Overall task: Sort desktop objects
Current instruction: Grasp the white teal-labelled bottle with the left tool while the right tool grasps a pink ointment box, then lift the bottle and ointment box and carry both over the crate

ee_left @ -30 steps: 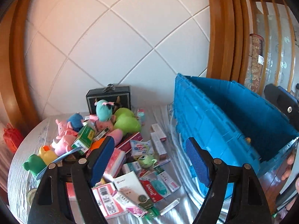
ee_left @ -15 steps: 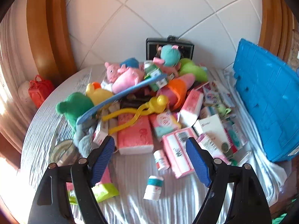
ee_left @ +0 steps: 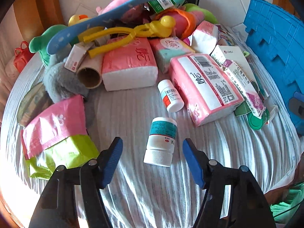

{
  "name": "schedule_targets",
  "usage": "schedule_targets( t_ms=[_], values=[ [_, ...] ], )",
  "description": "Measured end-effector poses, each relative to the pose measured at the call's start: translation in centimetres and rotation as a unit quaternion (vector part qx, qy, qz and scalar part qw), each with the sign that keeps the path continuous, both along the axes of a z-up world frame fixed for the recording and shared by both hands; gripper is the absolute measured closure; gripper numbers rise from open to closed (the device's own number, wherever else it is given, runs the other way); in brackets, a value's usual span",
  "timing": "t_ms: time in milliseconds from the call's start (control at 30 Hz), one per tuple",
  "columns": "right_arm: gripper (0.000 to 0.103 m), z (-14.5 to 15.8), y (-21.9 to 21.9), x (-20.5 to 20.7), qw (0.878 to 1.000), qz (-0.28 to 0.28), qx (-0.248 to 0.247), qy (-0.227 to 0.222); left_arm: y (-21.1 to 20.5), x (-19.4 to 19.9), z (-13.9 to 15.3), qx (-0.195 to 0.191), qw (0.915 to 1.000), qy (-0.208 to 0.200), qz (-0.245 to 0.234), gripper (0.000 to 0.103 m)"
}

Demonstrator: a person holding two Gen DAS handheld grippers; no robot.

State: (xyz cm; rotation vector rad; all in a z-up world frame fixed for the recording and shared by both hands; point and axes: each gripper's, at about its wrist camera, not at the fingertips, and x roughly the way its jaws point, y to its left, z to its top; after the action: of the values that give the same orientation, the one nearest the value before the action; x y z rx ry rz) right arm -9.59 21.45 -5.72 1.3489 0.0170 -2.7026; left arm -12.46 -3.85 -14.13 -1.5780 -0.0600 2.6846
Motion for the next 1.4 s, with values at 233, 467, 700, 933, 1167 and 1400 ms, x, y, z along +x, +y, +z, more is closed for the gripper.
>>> schedule_targets(
  t_ms=[233,467,700,933,1167,1400],
  values=[
    [0.034,-1.8,-0.5,-1.0,0.999,0.018,0.011,-0.037,0.6,-1.2,-2.6,0.004,0.9995,-0.030,-0.005,0.069],
    [0.050,-2.9,-2.0,-3.3,0.998,0.042,0.018,-0.048,0.7,-1.8,0.4,0.004,0.9999,0.013,0.004,0.070],
    [0.054,-4.2,-3.7,-5.7,0.996,0.060,0.036,-0.062,1.7,-2.5,3.7,0.014,0.9986,0.051,-0.007,0.070],
    [0.073,-2.4,-3.9,-5.4,0.996,0.073,0.023,-0.043,3.3,-2.6,5.8,0.014,0.9970,0.073,-0.020,0.070],
    [0.073,3.3,-2.4,-3.4,0.998,0.063,0.005,0.017,5.6,-2.4,10.0,0.017,0.9912,0.123,-0.046,0.070],
    [0.073,11.6,0.1,-0.8,0.993,0.041,0.010,0.108,9.3,-2.2,15.8,0.016,0.9789,0.186,-0.084,0.070]
  ],
)
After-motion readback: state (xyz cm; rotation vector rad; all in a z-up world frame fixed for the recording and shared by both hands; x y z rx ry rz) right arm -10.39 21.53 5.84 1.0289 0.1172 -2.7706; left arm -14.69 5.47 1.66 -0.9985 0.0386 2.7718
